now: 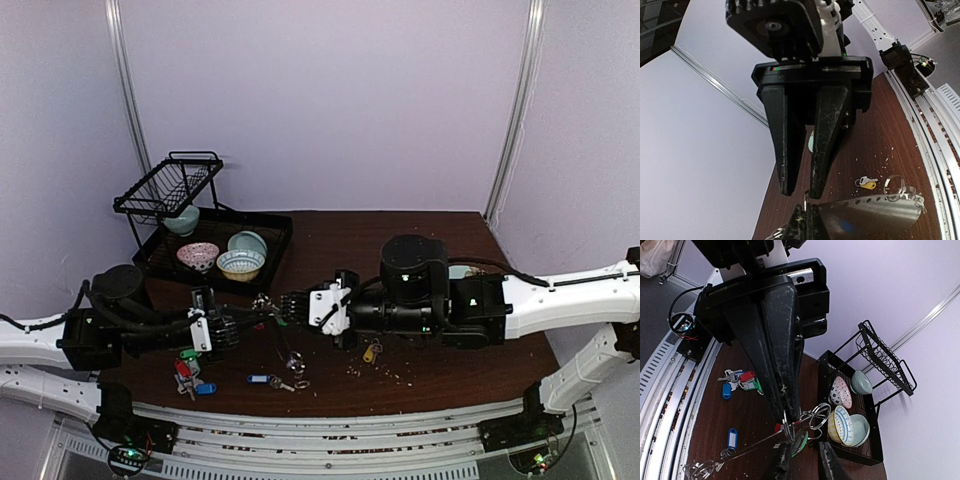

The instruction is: Put the keys on the keyring

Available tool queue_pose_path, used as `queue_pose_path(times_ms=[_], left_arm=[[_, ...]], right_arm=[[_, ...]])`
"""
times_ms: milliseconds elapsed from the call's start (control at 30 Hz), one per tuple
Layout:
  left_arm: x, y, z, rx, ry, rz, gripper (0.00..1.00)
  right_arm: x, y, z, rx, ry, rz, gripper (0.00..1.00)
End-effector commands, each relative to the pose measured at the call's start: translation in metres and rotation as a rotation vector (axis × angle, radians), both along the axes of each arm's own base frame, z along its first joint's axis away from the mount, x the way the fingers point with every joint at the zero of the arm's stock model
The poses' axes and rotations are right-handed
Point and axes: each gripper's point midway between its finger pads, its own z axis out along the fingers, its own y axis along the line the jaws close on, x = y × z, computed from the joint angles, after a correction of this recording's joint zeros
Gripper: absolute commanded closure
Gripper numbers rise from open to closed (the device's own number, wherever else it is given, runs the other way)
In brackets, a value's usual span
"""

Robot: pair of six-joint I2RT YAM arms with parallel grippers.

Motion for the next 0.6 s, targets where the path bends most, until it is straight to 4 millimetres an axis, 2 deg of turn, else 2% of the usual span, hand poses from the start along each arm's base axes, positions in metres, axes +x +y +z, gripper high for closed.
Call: queue_pose_path(times_ms=[0,133,233,367,567], left_arm=[[-0.0003,-0.0008,0.0194,-0.077,-0.012,0.0,1.0],[0.0,-0.0008,0.0206,-0.08,-0.01,0.002,1.0],[-0.0001,-0.0012,0.02,-0.08,-0.004,0.001,1.0],[-0.0004,-0.0013,0.0198,-0.08,-0.002,-0.001,1.0],[-0.0016,-0.0007,0.0201,-0.083,-0.001,-0.006,1.0]], right_arm=[[-0.0078,0.0059,0.0108,0.033,0.013,0.038,0.82],[-0.0099,0.0068,0.0127,0.039,0.03,0.049,0.85],[-0.0101,0.0084,0.0133,0.046,0.04,0.052,0.81],[-0.012,0.0113,0.012,0.047,0.051,0.064,0.82],[-0.0124,0.0137,0.0129,0.04,0.069,0.066,0.99]])
